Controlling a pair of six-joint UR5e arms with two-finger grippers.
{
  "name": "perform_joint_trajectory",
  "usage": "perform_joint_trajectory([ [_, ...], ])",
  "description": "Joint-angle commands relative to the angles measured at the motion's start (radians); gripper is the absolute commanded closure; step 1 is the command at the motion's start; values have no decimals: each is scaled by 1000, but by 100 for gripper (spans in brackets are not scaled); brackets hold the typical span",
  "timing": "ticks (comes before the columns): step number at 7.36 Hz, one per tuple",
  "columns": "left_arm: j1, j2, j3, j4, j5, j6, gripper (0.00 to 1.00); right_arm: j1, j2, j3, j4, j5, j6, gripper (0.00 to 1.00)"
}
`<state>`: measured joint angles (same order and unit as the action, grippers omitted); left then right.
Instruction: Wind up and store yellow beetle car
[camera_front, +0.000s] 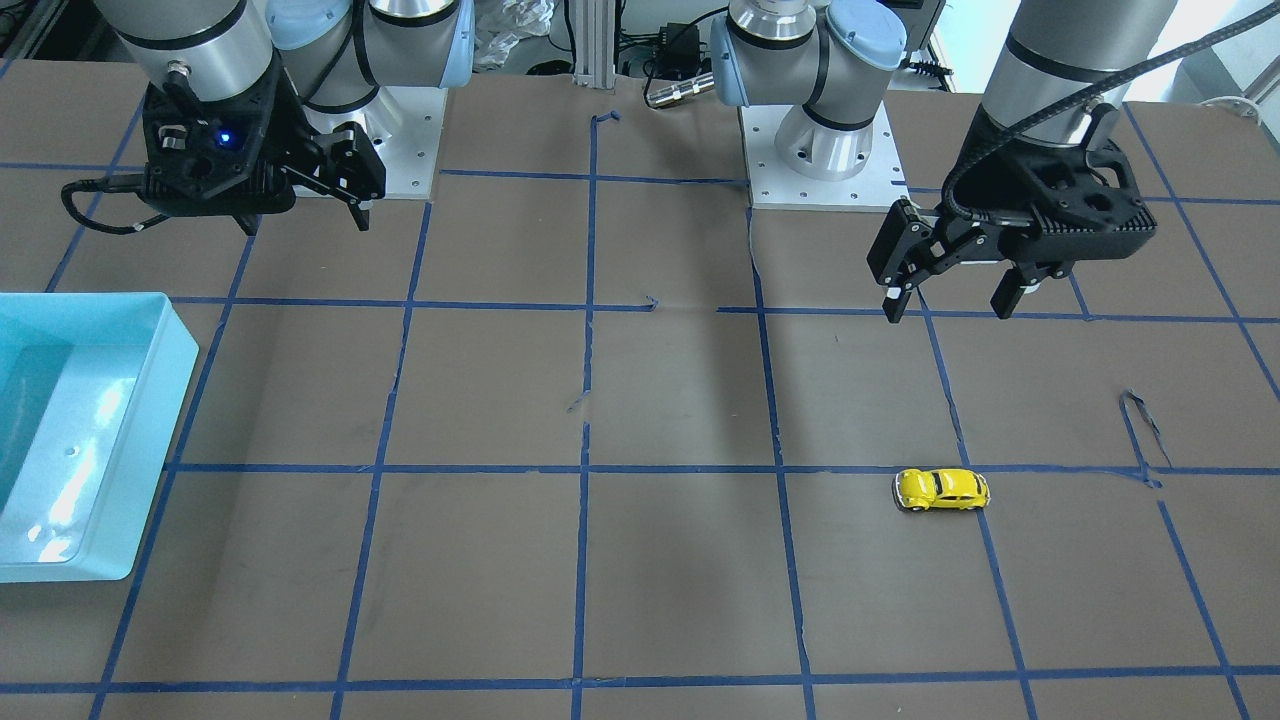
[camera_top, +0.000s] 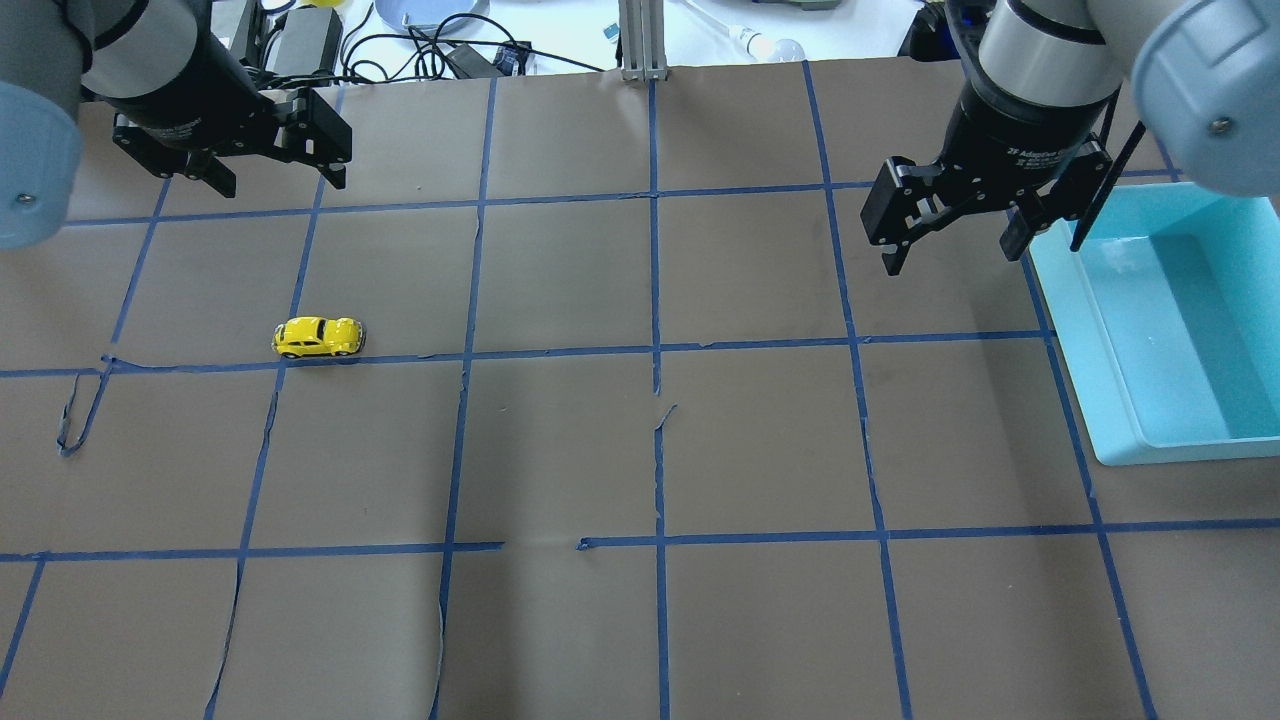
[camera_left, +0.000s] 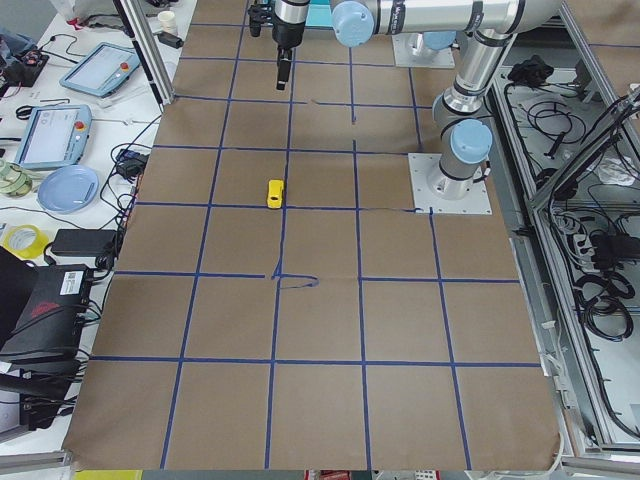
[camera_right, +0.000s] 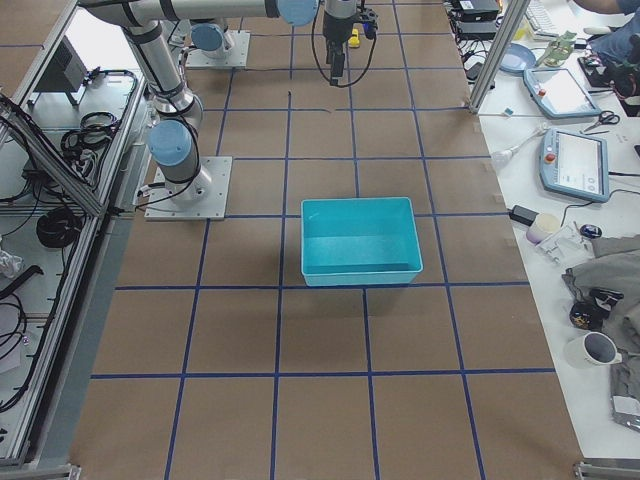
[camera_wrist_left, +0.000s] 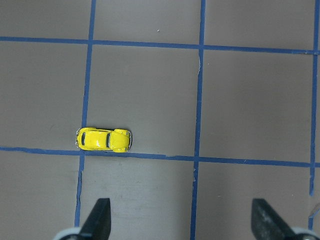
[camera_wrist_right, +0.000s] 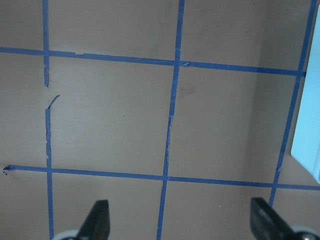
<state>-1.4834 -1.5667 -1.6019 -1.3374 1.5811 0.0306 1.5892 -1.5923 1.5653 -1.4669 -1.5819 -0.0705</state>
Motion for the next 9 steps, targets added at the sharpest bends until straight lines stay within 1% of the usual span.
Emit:
perform_joint_trajectory([
  [1, 0, 0, -1, 1, 0, 0, 0, 2, -2, 4, 0, -13, 0, 0],
  [7, 0, -1, -3, -5, 2, 0, 0, 0, 0, 4, -1, -15, -2, 0],
  [9, -3, -13, -1, -3, -1, 47, 0, 2, -2, 4, 0, -15, -2, 0],
])
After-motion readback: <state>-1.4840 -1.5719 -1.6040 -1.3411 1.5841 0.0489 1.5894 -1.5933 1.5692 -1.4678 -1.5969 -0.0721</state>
